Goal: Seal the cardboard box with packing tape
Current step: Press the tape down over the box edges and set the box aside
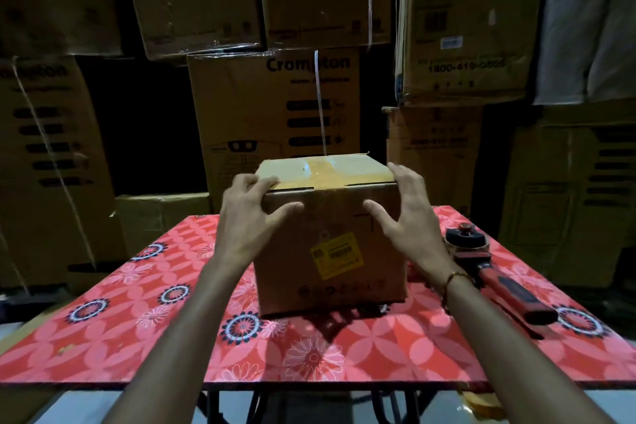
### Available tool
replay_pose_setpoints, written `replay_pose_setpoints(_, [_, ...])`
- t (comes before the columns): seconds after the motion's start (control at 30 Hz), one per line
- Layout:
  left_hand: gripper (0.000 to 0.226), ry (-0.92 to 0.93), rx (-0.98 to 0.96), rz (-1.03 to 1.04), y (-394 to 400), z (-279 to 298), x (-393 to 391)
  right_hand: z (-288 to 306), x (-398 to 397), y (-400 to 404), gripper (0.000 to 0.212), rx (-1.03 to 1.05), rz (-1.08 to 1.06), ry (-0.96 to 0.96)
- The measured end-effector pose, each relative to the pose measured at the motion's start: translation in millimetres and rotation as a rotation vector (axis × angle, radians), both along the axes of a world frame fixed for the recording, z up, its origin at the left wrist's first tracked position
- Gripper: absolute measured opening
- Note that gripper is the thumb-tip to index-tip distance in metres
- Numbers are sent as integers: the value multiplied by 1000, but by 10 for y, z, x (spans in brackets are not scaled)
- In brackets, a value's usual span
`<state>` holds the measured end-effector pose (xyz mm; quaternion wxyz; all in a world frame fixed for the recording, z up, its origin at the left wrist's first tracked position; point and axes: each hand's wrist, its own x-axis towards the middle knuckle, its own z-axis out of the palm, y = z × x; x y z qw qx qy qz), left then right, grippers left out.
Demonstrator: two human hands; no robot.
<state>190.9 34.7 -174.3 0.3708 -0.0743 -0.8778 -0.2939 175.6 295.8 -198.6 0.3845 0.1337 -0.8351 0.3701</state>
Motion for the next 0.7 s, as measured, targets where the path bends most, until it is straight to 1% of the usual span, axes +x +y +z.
replay_pose_setpoints(0.03, [82, 30, 101, -10, -23, -113, 49, -78, 14, 25, 78, -94, 21, -15])
replay_pose_setpoints(0.07, [87, 29, 192, -19, -47, -234, 98, -168, 26, 48, 83, -182, 43, -59])
replay_pose_setpoints(0.13, [98, -60, 381, -54, -74, -473, 193, -349, 51, 77, 83, -317, 107, -195])
replay_pose_setpoints(0.17, [99, -126, 469, -61, -72, -583, 240, -426, 60, 70, 80, -351, 140, -272])
replay_pose_setpoints(0.2, [95, -183, 528, -65, -68, -687, 269, -485, 78, 46, 77, -371, 161, -334])
replay_pose_setpoints(0.23, [86, -223, 554, -83, -69, -779, 282, -530, 91, 13, 76, -386, 174, -364])
replay_pose_setpoints(0.3, [68, -254, 572, -130, -73, -893, 299, -574, 106, -81, 73, -395, 169, -345])
replay_pose_setpoints(0.33, [65, -254, 579, -141, -98, -917, 298, -578, 108, -136, 71, -390, 158, -331])
replay_pose_setpoints(0.43, [77, -252, 628, -96, -263, -964, 256, -614, 91, -323, 70, -374, 167, -343])
replay_pose_setpoints(0.53, [91, -199, 692, -53, -488, -1047, 248, -664, 99, -596, 71, -313, 193, -346])
replay_pose_setpoints(0.7, [91, -88, 818, 74, -921, -1091, 319, -731, 97, -1144, 70, -189, 254, -308])
